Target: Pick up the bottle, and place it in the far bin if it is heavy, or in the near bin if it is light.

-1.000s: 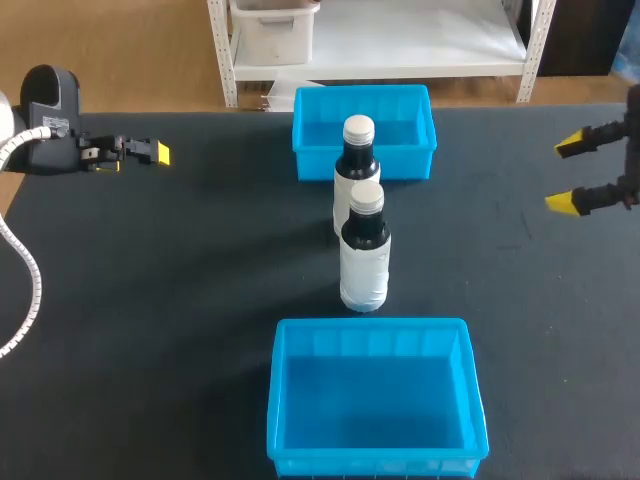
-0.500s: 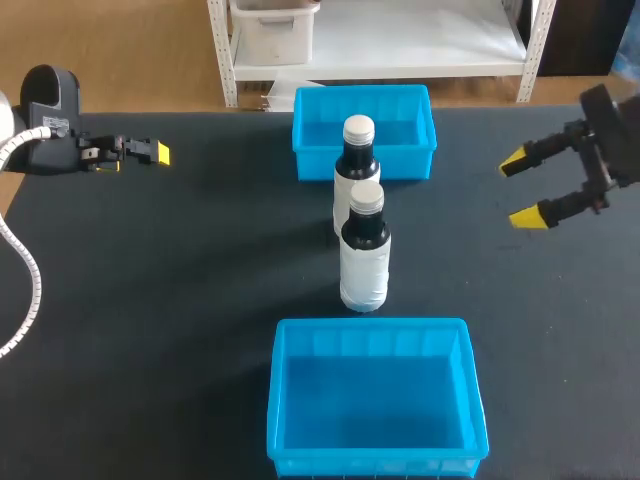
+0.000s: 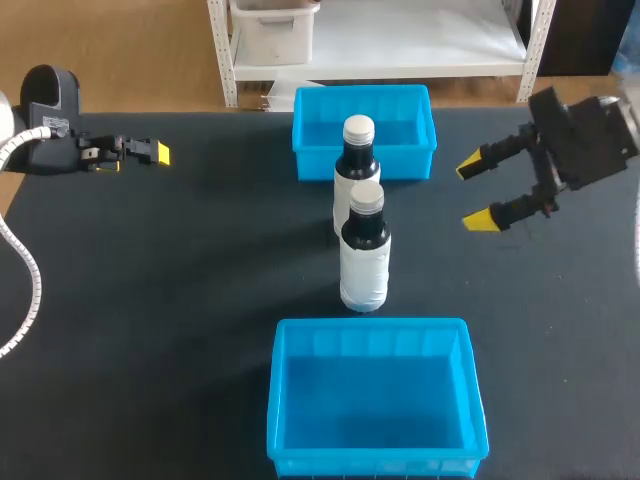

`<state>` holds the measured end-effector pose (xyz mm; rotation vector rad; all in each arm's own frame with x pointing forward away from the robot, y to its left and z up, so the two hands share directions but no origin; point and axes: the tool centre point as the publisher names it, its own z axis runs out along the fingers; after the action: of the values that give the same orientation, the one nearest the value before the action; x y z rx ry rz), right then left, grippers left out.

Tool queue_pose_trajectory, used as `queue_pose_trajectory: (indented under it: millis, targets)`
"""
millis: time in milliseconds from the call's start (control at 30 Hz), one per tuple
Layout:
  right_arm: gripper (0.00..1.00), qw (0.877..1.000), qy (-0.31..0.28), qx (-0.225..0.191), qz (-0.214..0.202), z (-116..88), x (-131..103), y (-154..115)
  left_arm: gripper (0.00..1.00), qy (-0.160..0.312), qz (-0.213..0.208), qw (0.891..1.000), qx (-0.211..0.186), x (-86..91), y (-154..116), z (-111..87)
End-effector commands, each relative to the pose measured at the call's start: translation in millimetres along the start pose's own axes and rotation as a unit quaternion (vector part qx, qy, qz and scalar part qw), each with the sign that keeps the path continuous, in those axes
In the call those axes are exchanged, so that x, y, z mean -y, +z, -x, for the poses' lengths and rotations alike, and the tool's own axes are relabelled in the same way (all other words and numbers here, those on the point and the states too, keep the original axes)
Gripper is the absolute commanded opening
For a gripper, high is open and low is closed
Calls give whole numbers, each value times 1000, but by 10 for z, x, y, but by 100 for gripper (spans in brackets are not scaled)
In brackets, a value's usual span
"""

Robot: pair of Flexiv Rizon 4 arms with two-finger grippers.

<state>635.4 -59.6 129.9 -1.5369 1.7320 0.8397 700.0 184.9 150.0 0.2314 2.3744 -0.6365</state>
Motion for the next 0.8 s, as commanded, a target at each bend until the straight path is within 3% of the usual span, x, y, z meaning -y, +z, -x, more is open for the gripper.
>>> queue_pose_trajectory:
  millis: [33, 800]
  targets:
    - [100, 1000, -4, 0, -9, 66, -65, 106, 100, 0, 0, 1000, 0, 0, 0, 0]
    - [100, 999, -25, 15, 30, 446, -213, 546, 100, 0, 0, 1000, 0, 0, 0, 0]
